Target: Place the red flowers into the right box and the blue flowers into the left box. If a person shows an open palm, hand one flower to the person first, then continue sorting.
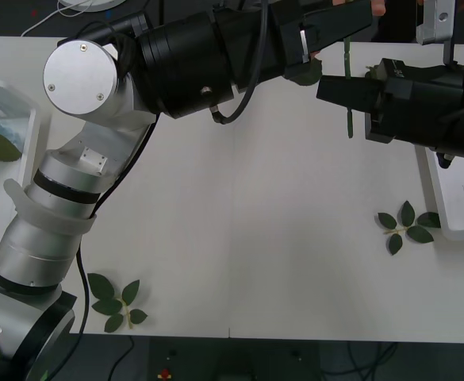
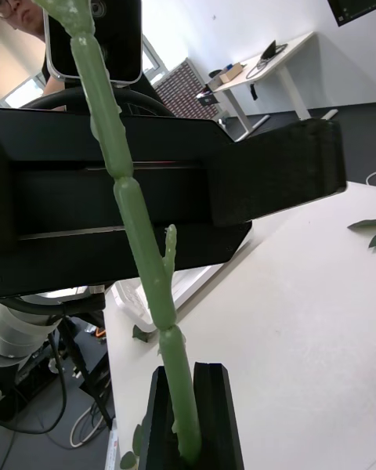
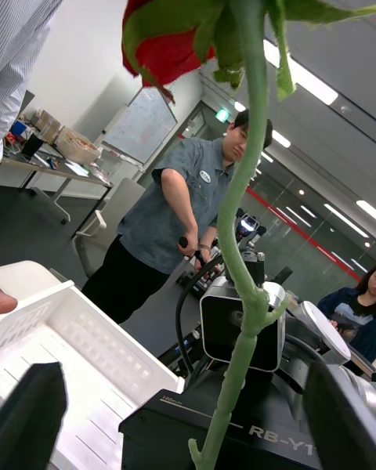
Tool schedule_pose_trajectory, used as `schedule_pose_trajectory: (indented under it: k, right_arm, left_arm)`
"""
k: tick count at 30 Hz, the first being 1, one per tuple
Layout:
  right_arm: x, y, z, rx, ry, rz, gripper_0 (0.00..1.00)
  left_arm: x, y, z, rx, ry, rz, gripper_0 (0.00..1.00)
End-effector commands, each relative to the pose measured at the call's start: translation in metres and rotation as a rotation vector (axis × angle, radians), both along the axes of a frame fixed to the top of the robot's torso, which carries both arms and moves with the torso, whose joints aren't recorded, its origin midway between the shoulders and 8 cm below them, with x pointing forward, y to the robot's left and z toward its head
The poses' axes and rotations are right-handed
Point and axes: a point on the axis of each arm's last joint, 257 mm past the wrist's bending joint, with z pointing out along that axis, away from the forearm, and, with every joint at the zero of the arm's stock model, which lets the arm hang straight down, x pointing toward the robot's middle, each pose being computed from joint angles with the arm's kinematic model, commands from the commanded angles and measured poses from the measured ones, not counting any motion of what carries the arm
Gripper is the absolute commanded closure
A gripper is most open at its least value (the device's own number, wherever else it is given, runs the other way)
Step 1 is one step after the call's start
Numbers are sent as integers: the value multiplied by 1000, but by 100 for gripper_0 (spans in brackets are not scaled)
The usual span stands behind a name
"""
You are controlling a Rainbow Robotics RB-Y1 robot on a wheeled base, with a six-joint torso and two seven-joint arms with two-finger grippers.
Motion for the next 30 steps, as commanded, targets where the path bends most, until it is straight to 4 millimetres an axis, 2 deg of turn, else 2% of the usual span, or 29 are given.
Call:
schedule_pose_trajectory:
  k: [1, 9, 13, 20, 30]
  right_arm:
    - [-7, 13, 21, 34, -40, 34, 100]
    - [7, -2, 36, 50, -70, -30, 100]
    - [25, -23, 59, 73, -121, -121, 100]
    - [56, -62, 83, 72, -200, -281, 100]
    - [101, -111, 94, -39, -392, -506, 100]
  left_arm:
    - [-10, -8, 15, 27, -103, -9, 0]
    - [-10, -8, 15, 27, -103, -9, 0]
    - [-10, -8, 15, 27, -103, -9, 0]
    - [-10, -8, 15, 27, -103, -9, 0]
    - [-10, -8, 15, 27, -103, -9, 0]
